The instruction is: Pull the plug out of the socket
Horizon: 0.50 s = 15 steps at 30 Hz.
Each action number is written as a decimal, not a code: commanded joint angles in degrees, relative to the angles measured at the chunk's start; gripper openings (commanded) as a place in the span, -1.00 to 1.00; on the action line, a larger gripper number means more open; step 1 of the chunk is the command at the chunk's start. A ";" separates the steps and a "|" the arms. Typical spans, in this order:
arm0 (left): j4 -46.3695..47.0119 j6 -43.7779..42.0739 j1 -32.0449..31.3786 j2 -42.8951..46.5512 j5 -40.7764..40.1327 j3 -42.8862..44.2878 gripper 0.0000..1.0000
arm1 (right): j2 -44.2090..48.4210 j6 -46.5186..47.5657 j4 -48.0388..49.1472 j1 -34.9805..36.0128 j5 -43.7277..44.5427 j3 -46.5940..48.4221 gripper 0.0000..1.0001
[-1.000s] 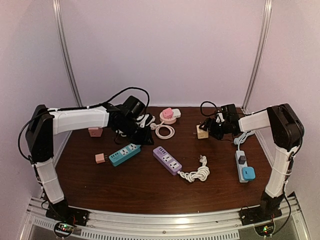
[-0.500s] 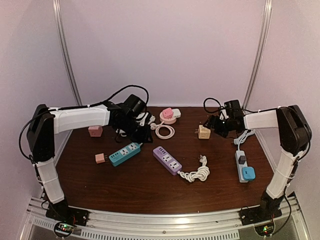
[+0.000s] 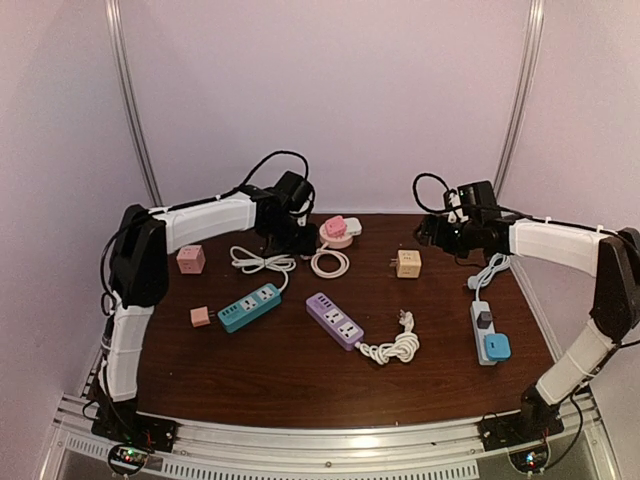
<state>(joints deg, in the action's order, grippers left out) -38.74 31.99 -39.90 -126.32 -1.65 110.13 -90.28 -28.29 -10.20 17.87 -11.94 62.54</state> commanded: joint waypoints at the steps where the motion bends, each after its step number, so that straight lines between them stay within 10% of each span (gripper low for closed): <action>1: -4.00 -2.07 0.00 -6.78 -4.22 9.32 -0.22 | 3.28 2.04 -4.24 1.78 4.56 0.11 0.79; 15: -5.91 0.83 -0.30 -19.03 -5.48 19.87 -0.24 | 6.61 1.16 -6.56 6.65 7.38 -0.30 0.81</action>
<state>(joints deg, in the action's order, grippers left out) -44.69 31.99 -39.92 -143.65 -6.79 127.83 -84.51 -26.96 -15.70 23.27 -6.92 62.35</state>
